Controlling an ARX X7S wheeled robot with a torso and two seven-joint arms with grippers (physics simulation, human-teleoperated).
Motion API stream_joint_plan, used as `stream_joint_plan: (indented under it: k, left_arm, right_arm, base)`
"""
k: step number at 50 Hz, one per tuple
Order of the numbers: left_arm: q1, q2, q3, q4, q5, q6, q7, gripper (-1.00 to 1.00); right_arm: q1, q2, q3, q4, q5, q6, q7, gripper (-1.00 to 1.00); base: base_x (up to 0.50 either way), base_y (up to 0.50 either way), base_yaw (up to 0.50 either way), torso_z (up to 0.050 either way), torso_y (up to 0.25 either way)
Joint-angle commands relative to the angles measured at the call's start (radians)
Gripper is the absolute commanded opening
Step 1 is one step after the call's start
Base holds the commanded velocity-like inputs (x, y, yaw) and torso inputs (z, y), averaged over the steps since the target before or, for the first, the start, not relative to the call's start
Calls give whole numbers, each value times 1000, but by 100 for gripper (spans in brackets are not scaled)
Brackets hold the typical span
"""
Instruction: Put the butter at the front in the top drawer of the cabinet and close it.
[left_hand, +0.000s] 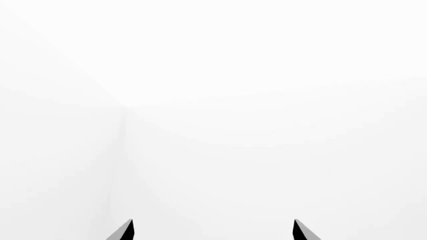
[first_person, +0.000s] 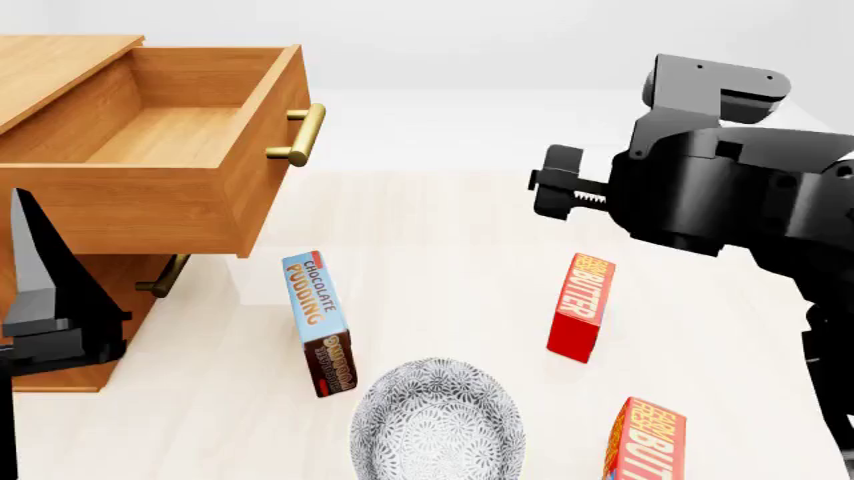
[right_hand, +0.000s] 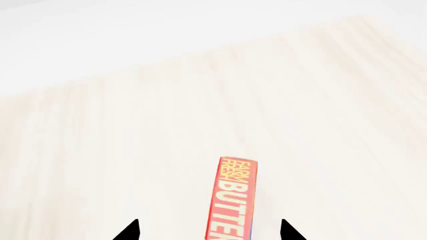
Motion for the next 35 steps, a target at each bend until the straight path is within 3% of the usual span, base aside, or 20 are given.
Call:
stream_joint_plan:
  k: [1, 35]
  left_arm:
    - [11, 5, 13, -15, 12, 22, 4, 100]
    - [51, 7, 6, -33, 14, 68, 0, 100]
  right_arm:
    - [62, -37, -68, 154, -51, -33, -50, 100]
    - [158, -214, -245, 655, -309, -59, -363, 100]
  base:
    - [0, 0, 0, 0, 0]
    - [0, 0, 0, 0, 0]
